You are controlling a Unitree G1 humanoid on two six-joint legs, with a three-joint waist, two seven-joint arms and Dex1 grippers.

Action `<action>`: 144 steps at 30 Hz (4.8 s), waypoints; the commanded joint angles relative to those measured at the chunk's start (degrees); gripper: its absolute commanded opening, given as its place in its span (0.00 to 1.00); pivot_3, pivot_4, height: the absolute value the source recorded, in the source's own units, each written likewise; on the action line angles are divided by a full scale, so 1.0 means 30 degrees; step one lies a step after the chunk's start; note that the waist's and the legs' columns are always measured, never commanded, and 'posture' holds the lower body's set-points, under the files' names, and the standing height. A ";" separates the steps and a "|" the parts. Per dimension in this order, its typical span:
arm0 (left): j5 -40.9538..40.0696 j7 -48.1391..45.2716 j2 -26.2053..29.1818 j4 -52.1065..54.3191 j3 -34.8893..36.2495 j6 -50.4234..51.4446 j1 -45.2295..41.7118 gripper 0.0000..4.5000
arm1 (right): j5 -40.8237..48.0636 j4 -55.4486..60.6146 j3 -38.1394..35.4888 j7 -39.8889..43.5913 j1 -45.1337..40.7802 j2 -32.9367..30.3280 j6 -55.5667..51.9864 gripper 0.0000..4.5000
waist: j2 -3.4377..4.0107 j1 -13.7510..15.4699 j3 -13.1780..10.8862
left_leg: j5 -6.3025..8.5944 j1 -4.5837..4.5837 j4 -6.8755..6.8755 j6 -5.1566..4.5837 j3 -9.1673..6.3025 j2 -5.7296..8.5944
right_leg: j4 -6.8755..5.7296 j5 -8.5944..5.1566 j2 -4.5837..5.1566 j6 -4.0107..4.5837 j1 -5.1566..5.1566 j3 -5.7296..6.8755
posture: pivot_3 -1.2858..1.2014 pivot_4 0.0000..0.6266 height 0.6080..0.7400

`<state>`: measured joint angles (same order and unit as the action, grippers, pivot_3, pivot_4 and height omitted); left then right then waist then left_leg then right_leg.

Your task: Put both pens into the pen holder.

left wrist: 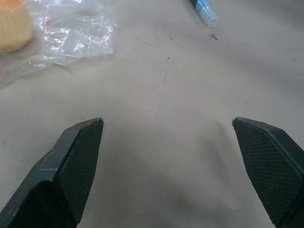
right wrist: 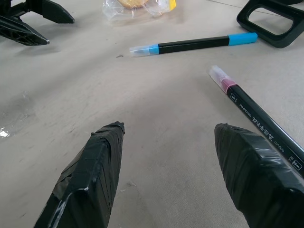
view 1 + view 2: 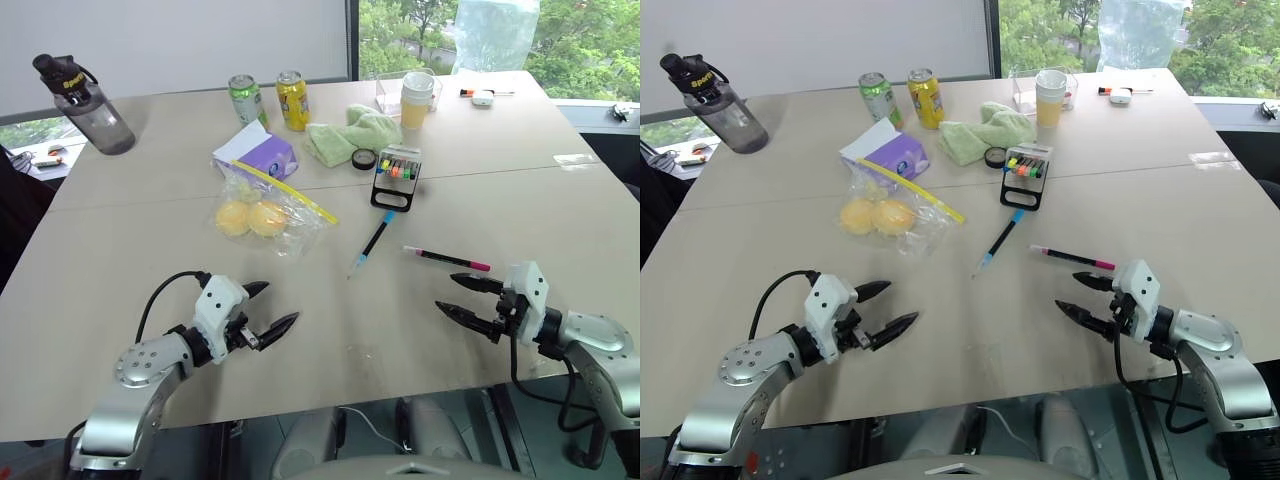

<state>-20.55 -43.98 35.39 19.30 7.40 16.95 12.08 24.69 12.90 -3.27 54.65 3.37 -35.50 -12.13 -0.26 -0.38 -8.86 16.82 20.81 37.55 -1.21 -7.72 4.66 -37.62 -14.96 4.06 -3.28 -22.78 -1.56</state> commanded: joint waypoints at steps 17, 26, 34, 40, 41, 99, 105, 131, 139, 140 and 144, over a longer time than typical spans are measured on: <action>-0.1247 0.0581 0.0002 0.1477 0.1043 0.1151 -0.0217 1.00 | 0.0184 0.0050 0.0104 0.0500 -0.0887 0.0275 0.0378 0.72 | -0.0004 -0.0007 -0.0002 | -0.0001 0.0000 -0.0003 0.0002 -0.0001 0.0000 | 0.0001 0.0000 -0.0001 0.0000 -0.0001 0.0001 | 0.52 0.24 1.00; -0.1893 0.0833 -0.0213 0.1594 0.1442 0.1329 -0.0484 1.00 | 0.0196 0.0129 0.0096 0.0444 -0.0973 0.0412 0.0339 0.72 | -0.0004 -0.0001 -0.0002 | -0.0002 0.0001 -0.0004 0.0003 0.0001 0.0000 | 0.0001 0.0000 -0.0001 0.0000 -0.0003 -0.0002 | 0.52 0.24 1.00; -0.1714 0.4896 -0.2393 -0.0655 0.3034 0.0651 -0.5637 1.00 | 0.0134 -0.0051 0.0153 0.0474 -0.1257 0.0470 0.0348 0.72 | -0.0013 0.0320 0.0000 | -0.0010 -0.0002 0.0000 0.0016 -0.0012 0.0003 | -0.0013 0.0002 -0.0004 0.0001 -0.0002 0.0027 | 0.52 0.24 1.00; 0.1483 0.7013 -0.3191 -0.4832 0.0295 0.1543 -0.9753 1.00 | -0.0038 -0.0243 0.0303 0.0449 -0.1571 0.0603 0.0543 0.72 | -0.0026 0.0399 0.0002 | -0.0014 -0.0004 0.0008 0.0019 0.0007 0.0022 | -0.0012 0.0004 -0.0007 -0.0003 -0.0004 0.0069 | 0.52 0.24 1.00; 0.1817 0.7353 -0.3275 -0.5437 0.0097 0.1891 -1.0217 1.00 | -0.0062 -0.0298 0.0300 0.0457 -0.1610 0.0603 0.0592 0.72 | -0.0028 0.0398 0.0000 | -0.0015 0.0001 0.0011 0.0019 0.0004 0.0026 | -0.0011 0.0004 -0.0008 -0.0003 -0.0007 0.0079 | 0.52 0.24 1.00; 0.1241 0.9607 -0.3172 -0.2266 0.3667 0.0055 -1.0777 1.00 | -0.0483 -0.0780 -0.0897 -0.0908 -0.3017 -0.0354 0.0539 0.73 | -0.0148 0.0289 0.0035 | -0.0029 0.0349 0.0264 0.0046 -0.0072 0.0038 | -0.0133 0.0022 0.0005 -0.0006 -0.0261 0.0114 | 0.52 0.24 1.00; -0.1723 0.1132 0.1395 0.2727 -0.1505 0.3924 -0.6832 1.00 | -0.0851 -0.0707 -0.0271 -0.1382 -0.4465 -0.1888 -0.2670 0.73 | -0.0117 -0.0396 0.0024 | -0.0027 0.0326 0.0223 0.0040 -0.0015 0.0022 | -0.0132 0.0021 -0.0013 -0.0006 -0.0273 0.0019 | 0.52 0.24 1.00; -0.7003 -0.1139 0.1517 0.3855 -0.0277 0.6651 -0.6154 1.00 | -0.2340 -0.2219 0.1689 -0.0539 -0.6495 -0.2894 -0.6125 0.00 | -0.0060 -0.0063 -0.0003 | -0.0023 0.0330 0.0254 0.0028 -0.0026 0.0013 | -0.0135 0.0022 -0.0010 -0.0003 -0.0259 0.0031 | 0.52 0.24 1.00; -0.7923 0.3195 -0.4377 0.1151 -0.1255 0.7313 -0.9191 1.00 | 0.0636 0.1026 0.0637 -0.0202 -0.6500 -0.0524 -0.5090 0.00 | -0.0075 -0.0074 0.0004 | -0.0023 0.0340 0.0279 0.0027 -0.0028 0.0021 | -0.0142 0.0029 -0.0012 -0.0015 -0.0260 0.0041 | 0.52 0.24 1.00; -0.7622 0.3666 -0.5011 0.0668 -0.1430 0.7171 -0.9476 1.00 | 0.0838 0.1418 0.0689 -0.0368 -0.6551 -0.0347 -0.5321 0.00 | -0.0072 -0.0068 0.0004 | -0.0023 0.0339 0.0280 0.0027 -0.0029 0.0020 | -0.0141 0.0030 -0.0013 -0.0017 -0.0259 0.0039 | 0.52 0.24 1.00; -0.6994 0.4774 -0.7359 -0.0993 -0.2181 0.6809 -1.0391 1.00 | 0.1137 0.2800 0.1212 -0.1423 -0.6830 0.0415 -0.6245 0.00 | -0.0080 -0.0081 0.0008 | -0.0024 0.0341 0.0285 0.0029 -0.0032 0.0027 | -0.0146 0.0031 -0.0014 -0.0018 -0.0261 0.0058 | 0.52 0.24 1.00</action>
<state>-42.09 -30.32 13.84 16.16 1.46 38.47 -18.13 27.10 18.32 0.83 51.65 -16.44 -34.34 -30.15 -0.50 -0.62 -8.84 16.75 21.83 38.41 -1.13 -7.81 4.74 -38.05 -14.86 4.01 -3.34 -23.56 -1.38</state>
